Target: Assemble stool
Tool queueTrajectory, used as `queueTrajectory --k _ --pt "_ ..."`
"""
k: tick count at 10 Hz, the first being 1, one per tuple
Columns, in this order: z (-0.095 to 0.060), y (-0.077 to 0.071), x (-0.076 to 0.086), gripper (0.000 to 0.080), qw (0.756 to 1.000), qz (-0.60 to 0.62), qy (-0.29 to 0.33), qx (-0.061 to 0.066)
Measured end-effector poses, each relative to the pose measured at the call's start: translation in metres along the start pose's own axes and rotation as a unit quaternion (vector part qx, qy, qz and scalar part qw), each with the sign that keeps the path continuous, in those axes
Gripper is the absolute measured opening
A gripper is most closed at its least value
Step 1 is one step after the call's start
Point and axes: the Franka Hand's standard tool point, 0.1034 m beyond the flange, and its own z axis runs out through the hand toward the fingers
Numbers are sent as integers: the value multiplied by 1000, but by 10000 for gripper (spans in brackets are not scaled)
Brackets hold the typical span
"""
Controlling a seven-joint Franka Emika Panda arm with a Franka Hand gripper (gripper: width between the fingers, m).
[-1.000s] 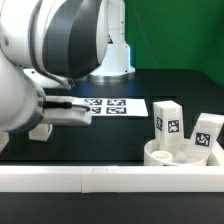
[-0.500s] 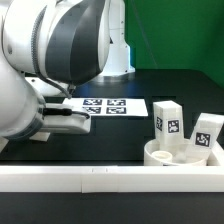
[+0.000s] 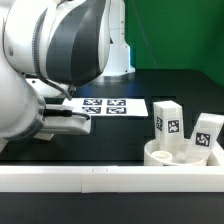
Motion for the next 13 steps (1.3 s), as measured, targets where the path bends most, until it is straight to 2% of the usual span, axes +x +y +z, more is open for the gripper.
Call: queueTrajectory --k 1,2,5,6,7,8,9,10,11,12,13 --pt "-7 -5 -3 324 1000 6 5 -1" --pt "-19 -18 -10 324 1000 9 13 -4" --pt "-55 -75 -39 324 998 53 21 -8" --pt "-60 -80 -40 324 998 53 30 -11" --pt "-56 -76 -36 324 998 51 31 -9" --pt "-60 -75 -30 324 997 51 51 -10" --pt "-61 -76 -31 324 997 50 55 -10" --pt "-66 -75 -23 324 995 49 85 -11" --pt "-70 -77 -16 324 990 54 130 -2" --pt "-77 -91 -20 324 982 48 185 2" --pt "-84 -111 -31 324 969 37 243 0"
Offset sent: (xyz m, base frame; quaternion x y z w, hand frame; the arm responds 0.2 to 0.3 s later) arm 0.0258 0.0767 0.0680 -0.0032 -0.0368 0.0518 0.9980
